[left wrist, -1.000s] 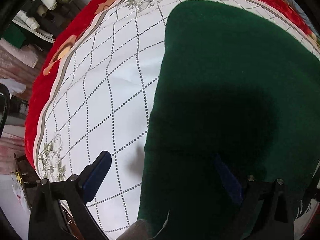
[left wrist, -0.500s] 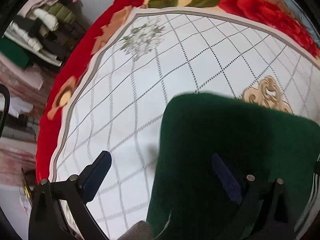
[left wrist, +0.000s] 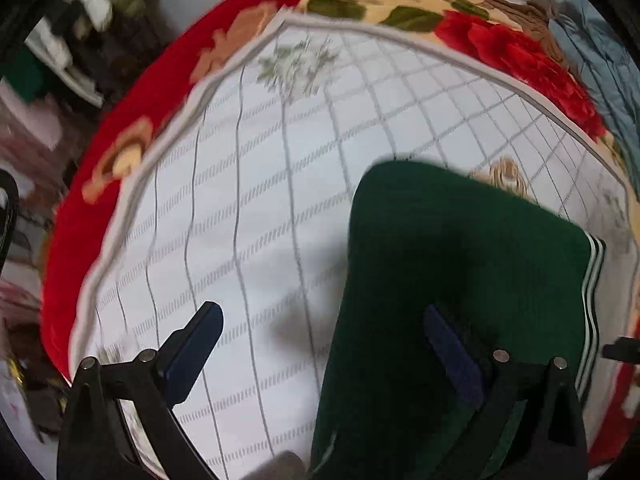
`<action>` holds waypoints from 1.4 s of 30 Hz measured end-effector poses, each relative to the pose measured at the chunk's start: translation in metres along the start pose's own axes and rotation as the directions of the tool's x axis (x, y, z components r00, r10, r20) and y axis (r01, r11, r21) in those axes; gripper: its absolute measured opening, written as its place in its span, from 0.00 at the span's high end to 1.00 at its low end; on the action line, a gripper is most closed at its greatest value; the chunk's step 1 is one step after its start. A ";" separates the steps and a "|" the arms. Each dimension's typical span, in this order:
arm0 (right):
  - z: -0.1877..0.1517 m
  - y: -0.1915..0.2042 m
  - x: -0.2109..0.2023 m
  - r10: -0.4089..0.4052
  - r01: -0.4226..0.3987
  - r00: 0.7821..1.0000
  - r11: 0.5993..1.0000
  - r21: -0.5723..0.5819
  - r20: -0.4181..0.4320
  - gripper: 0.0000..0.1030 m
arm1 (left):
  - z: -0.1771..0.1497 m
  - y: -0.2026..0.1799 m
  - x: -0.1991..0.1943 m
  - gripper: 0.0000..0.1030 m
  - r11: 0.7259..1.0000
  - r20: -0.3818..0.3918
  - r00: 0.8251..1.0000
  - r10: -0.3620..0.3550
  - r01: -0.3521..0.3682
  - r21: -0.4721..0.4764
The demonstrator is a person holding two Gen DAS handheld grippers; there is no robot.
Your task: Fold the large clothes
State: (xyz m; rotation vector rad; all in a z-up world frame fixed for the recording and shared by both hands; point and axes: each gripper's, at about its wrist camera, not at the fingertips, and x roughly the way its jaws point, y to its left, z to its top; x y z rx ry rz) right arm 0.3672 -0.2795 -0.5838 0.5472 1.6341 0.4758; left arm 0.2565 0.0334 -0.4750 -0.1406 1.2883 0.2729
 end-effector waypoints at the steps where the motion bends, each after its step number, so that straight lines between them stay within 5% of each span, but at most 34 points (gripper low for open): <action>1: -0.004 -0.012 0.007 0.025 -0.025 1.000 1.000 0.016 -0.012 0.01 | -0.007 0.006 0.003 0.00 1.000 -0.023 0.999 -0.029 0.029 -0.008; 6: -0.004 -0.045 0.066 0.224 -0.220 0.973 0.973 0.068 -0.052 0.00 | -0.025 0.018 0.030 0.00 0.984 -0.137 0.974 -0.178 0.174 -0.045; 15: -0.008 -0.023 0.083 0.194 -0.194 0.981 0.980 0.047 -0.006 0.01 | -0.017 0.007 0.070 0.00 0.915 -0.192 0.898 -0.396 0.403 0.001; 21: -0.028 -0.021 0.060 0.269 -0.267 0.963 0.953 0.144 0.005 0.16 | -0.007 0.001 0.081 0.00 0.872 -0.237 0.855 -0.462 0.486 0.052; 24: -0.049 -0.009 0.061 0.401 -0.395 0.916 0.897 0.199 0.010 0.17 | 0.000 -0.002 0.083 0.00 0.852 -0.257 0.839 -0.480 0.515 0.089; 26: -0.066 0.006 0.055 0.555 -0.548 0.832 0.810 0.210 0.029 0.17 | 0.005 -0.003 0.082 0.00 0.851 -0.260 0.845 -0.468 0.510 0.127; 28: -0.081 0.016 0.049 0.618 -0.614 0.785 0.768 0.182 0.039 0.18 | 0.009 0.002 0.088 0.00 0.831 -0.276 0.824 -0.495 0.541 0.127; 33: -0.088 -0.016 0.077 0.349 -0.354 0.934 0.895 0.272 0.068 0.17 | 0.010 -0.008 0.097 0.00 0.758 -0.311 0.762 -0.568 0.632 0.163; 37: -0.078 -0.013 0.099 0.410 -0.422 0.906 0.865 0.271 0.104 0.18 | 0.012 -0.023 0.093 0.00 0.745 -0.289 0.757 -0.586 0.643 0.176; 42: -0.062 0.012 0.094 0.432 -0.455 0.890 0.859 0.233 0.147 0.44 | 0.028 -0.022 0.063 0.03 0.758 -0.194 0.783 -0.591 0.621 0.200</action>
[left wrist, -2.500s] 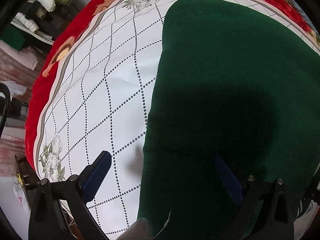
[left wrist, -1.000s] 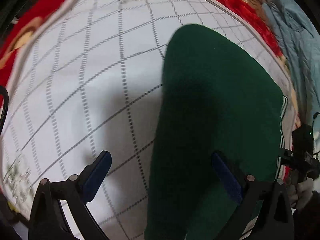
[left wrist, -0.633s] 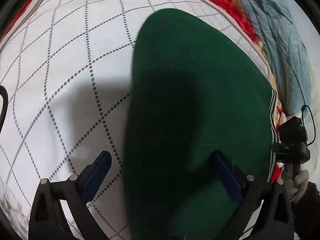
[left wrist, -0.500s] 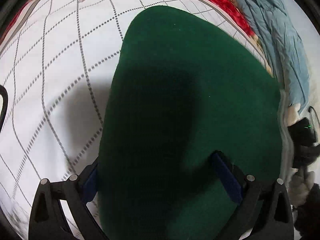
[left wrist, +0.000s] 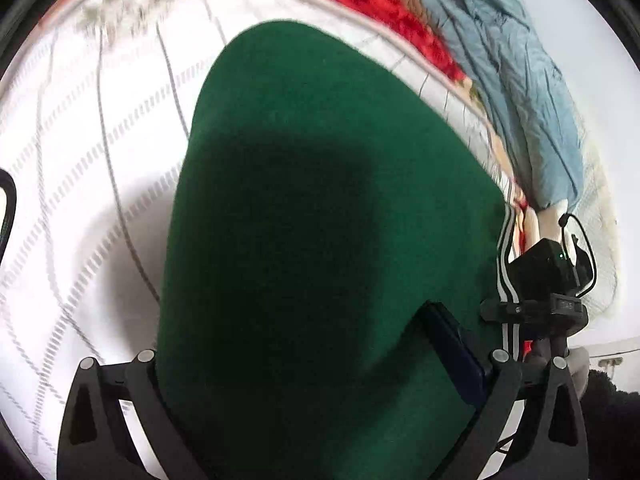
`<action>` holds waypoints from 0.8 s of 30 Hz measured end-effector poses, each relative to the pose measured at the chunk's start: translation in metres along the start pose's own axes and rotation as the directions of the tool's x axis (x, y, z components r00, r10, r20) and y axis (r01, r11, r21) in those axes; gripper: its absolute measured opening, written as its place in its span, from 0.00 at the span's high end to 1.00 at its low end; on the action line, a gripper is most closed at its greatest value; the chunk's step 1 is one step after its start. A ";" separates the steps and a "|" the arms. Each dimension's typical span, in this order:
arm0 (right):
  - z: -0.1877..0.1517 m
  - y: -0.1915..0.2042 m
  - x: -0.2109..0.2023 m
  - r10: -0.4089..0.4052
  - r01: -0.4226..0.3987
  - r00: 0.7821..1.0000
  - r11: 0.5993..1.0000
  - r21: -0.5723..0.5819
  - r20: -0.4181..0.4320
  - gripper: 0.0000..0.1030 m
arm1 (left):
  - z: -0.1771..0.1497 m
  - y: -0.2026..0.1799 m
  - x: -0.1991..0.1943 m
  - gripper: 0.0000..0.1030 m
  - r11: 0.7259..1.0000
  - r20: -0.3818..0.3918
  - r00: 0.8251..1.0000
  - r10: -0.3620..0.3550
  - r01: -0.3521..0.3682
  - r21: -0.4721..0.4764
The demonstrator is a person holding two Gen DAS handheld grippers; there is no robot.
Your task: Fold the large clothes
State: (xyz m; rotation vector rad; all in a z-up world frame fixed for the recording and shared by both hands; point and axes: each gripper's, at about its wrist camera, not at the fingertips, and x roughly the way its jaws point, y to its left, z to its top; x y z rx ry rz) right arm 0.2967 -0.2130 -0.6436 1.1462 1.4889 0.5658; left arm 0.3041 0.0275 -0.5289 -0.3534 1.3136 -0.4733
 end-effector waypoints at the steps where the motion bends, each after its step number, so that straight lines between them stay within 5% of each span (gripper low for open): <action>1: 0.001 0.003 -0.001 0.012 -0.012 1.000 1.000 0.001 0.004 0.47 | 0.007 -0.002 -0.006 0.04 1.000 0.016 1.000 -0.005 0.005 -0.007; 8: 0.034 0.057 -0.039 0.021 -0.020 1.000 0.997 -0.071 0.015 0.49 | 0.055 -0.021 -0.040 0.04 1.000 0.105 0.994 -0.012 0.012 -0.008; 12: 0.077 0.092 -0.063 0.009 -0.006 1.000 0.993 -0.114 0.025 0.49 | 0.108 -0.026 -0.046 0.04 0.999 0.154 0.988 -0.031 0.035 -0.022; 19: 0.215 0.156 -0.084 -0.019 0.025 0.999 0.984 -0.176 0.034 0.49 | 0.220 -0.009 -0.031 0.04 0.998 0.202 0.979 -0.036 0.043 -0.033; 24: 0.326 0.176 -0.056 -0.041 0.041 0.999 0.982 -0.184 0.004 0.49 | 0.289 0.026 0.004 0.04 0.999 0.188 0.982 0.001 0.005 -0.034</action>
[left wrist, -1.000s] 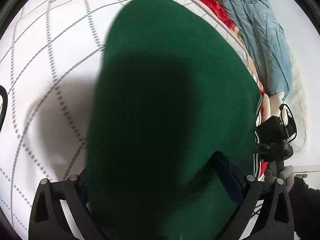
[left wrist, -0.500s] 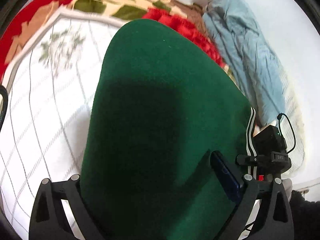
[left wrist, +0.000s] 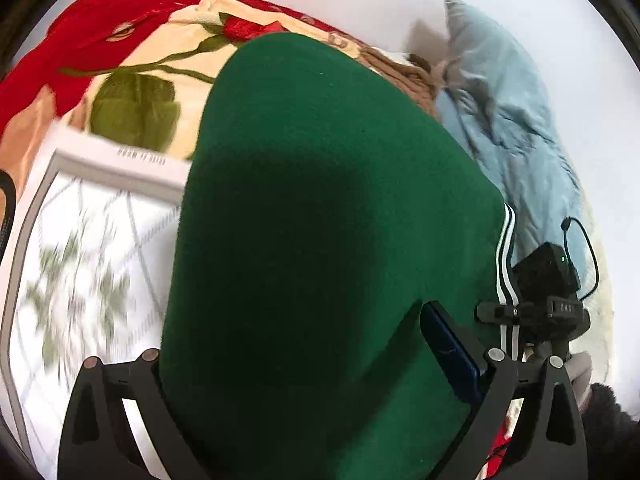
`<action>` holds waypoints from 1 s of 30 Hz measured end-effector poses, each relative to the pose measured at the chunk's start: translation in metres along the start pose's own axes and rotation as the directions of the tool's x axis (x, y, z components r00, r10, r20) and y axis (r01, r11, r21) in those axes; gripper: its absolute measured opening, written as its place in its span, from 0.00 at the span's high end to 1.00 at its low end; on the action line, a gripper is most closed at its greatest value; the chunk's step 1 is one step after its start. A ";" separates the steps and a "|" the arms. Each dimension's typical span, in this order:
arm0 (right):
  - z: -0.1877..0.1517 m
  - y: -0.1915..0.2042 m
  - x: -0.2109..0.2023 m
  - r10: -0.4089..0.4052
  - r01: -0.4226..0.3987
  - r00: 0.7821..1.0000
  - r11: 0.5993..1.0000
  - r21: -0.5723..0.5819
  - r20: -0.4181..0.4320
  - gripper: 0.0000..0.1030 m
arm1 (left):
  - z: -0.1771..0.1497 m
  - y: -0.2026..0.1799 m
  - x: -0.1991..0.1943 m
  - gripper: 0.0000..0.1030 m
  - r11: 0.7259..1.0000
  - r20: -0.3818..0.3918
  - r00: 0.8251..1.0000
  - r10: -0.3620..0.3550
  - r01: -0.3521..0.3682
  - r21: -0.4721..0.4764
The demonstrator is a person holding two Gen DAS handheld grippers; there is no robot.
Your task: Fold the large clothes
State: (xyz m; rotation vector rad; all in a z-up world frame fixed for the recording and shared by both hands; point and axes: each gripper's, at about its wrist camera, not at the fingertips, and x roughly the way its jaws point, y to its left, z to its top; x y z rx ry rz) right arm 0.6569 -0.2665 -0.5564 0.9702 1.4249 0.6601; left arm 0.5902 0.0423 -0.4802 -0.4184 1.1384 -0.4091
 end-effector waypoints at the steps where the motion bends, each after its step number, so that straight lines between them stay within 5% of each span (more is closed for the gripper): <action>1: 0.022 -0.003 0.008 -0.010 0.010 1.000 1.000 0.000 -0.010 0.49 | 0.007 0.006 0.010 0.04 1.000 -0.007 1.000 0.004 -0.004 -0.004; 6: 0.090 -0.034 0.050 -0.077 0.080 0.995 0.996 0.046 -0.063 0.49 | 0.031 0.037 0.075 0.04 0.998 -0.099 0.994 0.052 -0.054 -0.013; 11: 0.096 -0.046 0.065 -0.137 0.142 0.987 0.989 0.049 -0.084 0.40 | 0.027 0.042 0.087 0.04 0.997 -0.129 0.989 0.072 -0.072 -0.002; 15: 0.075 -0.036 0.052 -0.335 0.334 0.942 0.942 -0.018 -0.016 0.22 | 0.026 0.030 0.077 0.04 0.988 -0.117 0.981 0.157 -0.155 0.030; 17: 0.061 -0.015 0.044 -0.467 0.470 0.883 0.880 -0.069 0.052 0.17 | 0.017 0.023 0.064 0.03 0.973 -0.095 0.968 0.231 -0.228 0.046; 19: 0.041 0.019 0.044 -0.600 0.616 0.786 0.779 -0.114 0.146 0.14 | 0.005 0.013 0.046 0.03 0.942 -0.051 0.943 0.329 -0.324 0.090; 23: -0.013 0.054 0.037 -0.725 0.776 0.627 0.614 -0.144 0.285 0.00 | -0.021 -0.012 0.010 0.02 0.868 0.033 0.878 0.477 -0.477 0.138; 25: -0.041 0.076 0.037 -0.752 0.816 0.572 0.563 -0.133 0.327 0.00 | -0.037 -0.028 -0.013 0.02 0.850 0.069 0.859 0.507 -0.512 0.123; 27: -0.069 0.089 0.028 -0.759 0.828 0.549 0.551 -0.106 0.349 0.00 | -0.047 -0.046 -0.035 0.01 0.842 0.095 0.848 0.522 -0.530 0.103; 30: -0.123 0.119 0.015 -0.783 0.864 0.485 0.499 -0.073 0.389 0.00 | -0.057 -0.074 -0.062 0.01 0.837 0.103 0.841 0.531 -0.539 0.090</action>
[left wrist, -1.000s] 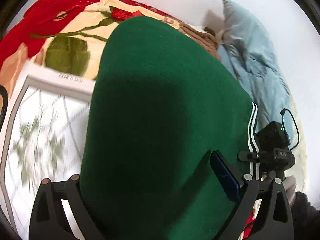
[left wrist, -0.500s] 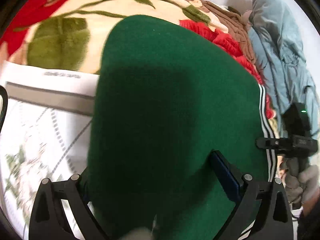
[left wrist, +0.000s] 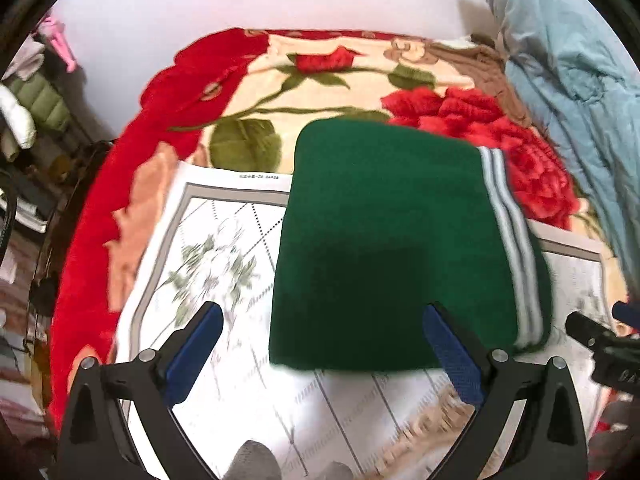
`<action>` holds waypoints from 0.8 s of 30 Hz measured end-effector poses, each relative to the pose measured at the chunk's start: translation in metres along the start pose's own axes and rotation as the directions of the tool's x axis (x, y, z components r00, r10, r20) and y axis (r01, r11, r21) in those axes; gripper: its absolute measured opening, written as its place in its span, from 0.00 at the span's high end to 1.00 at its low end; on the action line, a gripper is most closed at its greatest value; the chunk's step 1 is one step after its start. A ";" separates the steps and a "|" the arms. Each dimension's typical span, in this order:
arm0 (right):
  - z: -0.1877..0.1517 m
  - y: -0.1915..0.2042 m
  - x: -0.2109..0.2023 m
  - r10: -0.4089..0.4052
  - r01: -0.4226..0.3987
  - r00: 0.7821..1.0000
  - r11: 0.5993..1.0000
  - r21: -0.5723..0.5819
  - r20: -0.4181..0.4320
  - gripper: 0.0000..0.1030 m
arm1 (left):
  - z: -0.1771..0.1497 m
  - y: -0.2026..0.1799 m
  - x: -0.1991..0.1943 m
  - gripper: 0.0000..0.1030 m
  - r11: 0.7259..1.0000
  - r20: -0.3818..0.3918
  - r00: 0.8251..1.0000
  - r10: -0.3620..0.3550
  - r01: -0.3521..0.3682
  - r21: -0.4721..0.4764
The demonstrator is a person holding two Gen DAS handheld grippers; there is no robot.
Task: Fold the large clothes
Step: 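Release the folded bundle and lift both grippers away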
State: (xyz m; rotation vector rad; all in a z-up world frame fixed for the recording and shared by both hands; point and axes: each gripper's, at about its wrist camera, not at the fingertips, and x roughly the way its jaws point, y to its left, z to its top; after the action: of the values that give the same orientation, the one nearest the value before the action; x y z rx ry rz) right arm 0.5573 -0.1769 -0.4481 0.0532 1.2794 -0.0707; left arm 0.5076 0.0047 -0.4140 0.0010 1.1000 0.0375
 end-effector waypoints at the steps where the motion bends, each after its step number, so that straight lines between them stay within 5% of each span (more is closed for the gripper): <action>1: -0.008 -0.004 -0.016 -0.013 0.013 1.000 1.000 0.002 0.016 0.00 | -0.002 -0.002 -0.015 0.01 1.000 0.002 1.000 0.007 -0.007 0.005; 10: -0.060 -0.005 -0.187 -0.110 0.112 0.987 0.994 -0.011 0.119 0.00 | -0.015 -0.018 -0.153 0.01 1.000 0.064 0.998 -0.019 0.019 0.004; 24: -0.158 -0.025 -0.447 -0.082 0.097 0.942 0.995 -0.029 0.324 0.00 | -0.066 -0.018 -0.376 0.01 1.000 0.216 0.976 -0.022 0.021 0.006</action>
State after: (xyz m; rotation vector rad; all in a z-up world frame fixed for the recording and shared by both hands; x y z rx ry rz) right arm 0.2764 -0.1784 -0.0653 -0.0537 0.9538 -0.1244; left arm 0.2793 -0.0261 -0.1088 -0.0036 0.8818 0.0155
